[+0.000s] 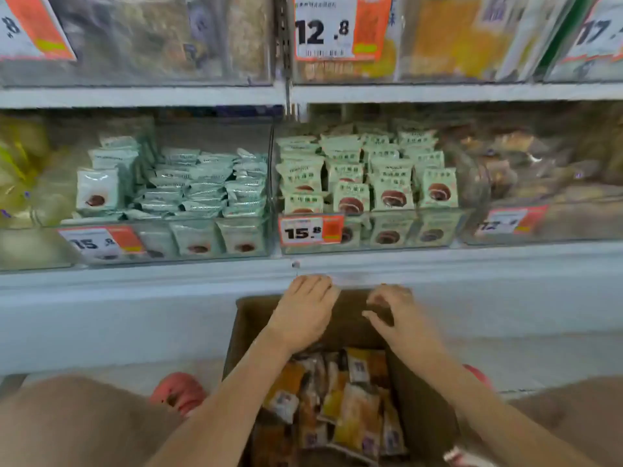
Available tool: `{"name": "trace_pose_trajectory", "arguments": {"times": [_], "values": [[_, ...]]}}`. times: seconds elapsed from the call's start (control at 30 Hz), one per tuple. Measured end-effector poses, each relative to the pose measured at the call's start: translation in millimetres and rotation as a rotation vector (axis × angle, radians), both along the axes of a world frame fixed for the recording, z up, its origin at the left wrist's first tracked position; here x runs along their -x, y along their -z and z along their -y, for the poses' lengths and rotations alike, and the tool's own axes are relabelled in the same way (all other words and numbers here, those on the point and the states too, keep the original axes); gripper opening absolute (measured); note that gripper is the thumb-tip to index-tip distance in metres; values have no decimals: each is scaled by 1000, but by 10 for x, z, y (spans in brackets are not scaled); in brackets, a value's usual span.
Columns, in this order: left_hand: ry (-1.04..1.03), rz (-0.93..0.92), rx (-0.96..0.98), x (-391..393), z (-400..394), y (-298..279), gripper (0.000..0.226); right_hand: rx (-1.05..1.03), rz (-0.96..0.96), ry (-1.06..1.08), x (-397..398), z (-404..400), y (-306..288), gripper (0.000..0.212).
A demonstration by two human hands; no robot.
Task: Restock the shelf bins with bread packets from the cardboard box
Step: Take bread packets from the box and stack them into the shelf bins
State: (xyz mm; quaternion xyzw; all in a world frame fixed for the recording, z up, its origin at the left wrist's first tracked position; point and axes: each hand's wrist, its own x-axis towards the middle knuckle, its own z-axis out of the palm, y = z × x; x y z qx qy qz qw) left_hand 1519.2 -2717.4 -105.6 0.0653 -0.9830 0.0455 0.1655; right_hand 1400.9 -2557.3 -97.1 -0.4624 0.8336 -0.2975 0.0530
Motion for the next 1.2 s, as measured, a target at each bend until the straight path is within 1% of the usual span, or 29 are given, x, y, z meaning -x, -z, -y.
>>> {"name": "trace_pose_trajectory", "arguments": {"times": [0.03, 0.07, 0.13, 0.2, 0.27, 0.33, 0.37, 0.43, 0.5, 0.53, 0.57, 0.63, 0.7, 0.73, 0.77, 0.87, 0.93, 1.0, 1.03, 1.1, 1.2], "values": [[-66, 174, -89, -99, -58, 164, 35, -144, 48, -21, -10, -45, 238, 14], [-138, 310, -154, -191, -97, 350, 35, -285, 104, -34, -21, -73, 436, 13], [-244, 458, -246, -360, -162, 734, 31, -558, 204, -65, -36, -92, 815, 20], [-341, 571, -347, -500, -202, 1073, 33, -791, 305, -126, -54, -58, 1124, 30], [-439, 685, -471, -630, -193, 1375, 45, -961, 393, -191, -103, 4, 1392, 41], [-517, 813, -545, -745, -178, 1620, 68, -1077, 399, -220, -204, 83, 1605, 55], [-538, 875, -566, -788, -170, 1706, 80, -1096, 394, -236, -275, 127, 1670, 59], [-586, 919, -639, -838, -141, 1833, 99, -1080, 470, -243, -449, 240, 1772, 59], [-650, 884, -716, -845, -103, 1918, 111, -1017, 633, -227, -625, 361, 1844, 50], [-675, 866, -727, -835, -88, 1948, 116, -967, 731, -184, -701, 414, 1889, 47], [-694, 857, -733, -819, -76, 1970, 120, -906, 837, -117, -770, 466, 1922, 45], [-717, 841, -763, -776, -61, 1987, 123, -749, 1106, 89, -875, 554, 1996, 43], [-738, 811, -806, -747, -51, 1996, 122, -581, 1364, 308, -947, 629, 2018, 32], [-747, 798, -835, -745, -52, 1995, 121, -521, 1449, 397, -971, 659, 2032, 27], [-756, 779, -878, -749, -57, 1992, 120, -488, 1501, 462, -986, 671, 2040, 29], [-801, 658, -1102, -773, -79, 1997, 120, -450, 1629, 590, -1009, 674, 2051, 38], [-856, 499, -1366, -772, -89, 1982, 113, -418, 1698, 635, -994, 647, 2040, 42], [-913, 386, -1609, -765, -92, 1941, 102, -400, 1694, 611, -961, 608, 1995, 45], [-937, 371, -1664, -765, -99, 1926, 96, -392, 1682, 575, -946, 590, 1969, 47], [-959, 352, -1693, -759, -129, 1882, 85, -379, 1665, 485, -940, 564, 1911, 49], [-995, 285, -1772, -748, -184, 1813, 85, -313, 1639, 395, -926, 511, 1817, 45]]}}
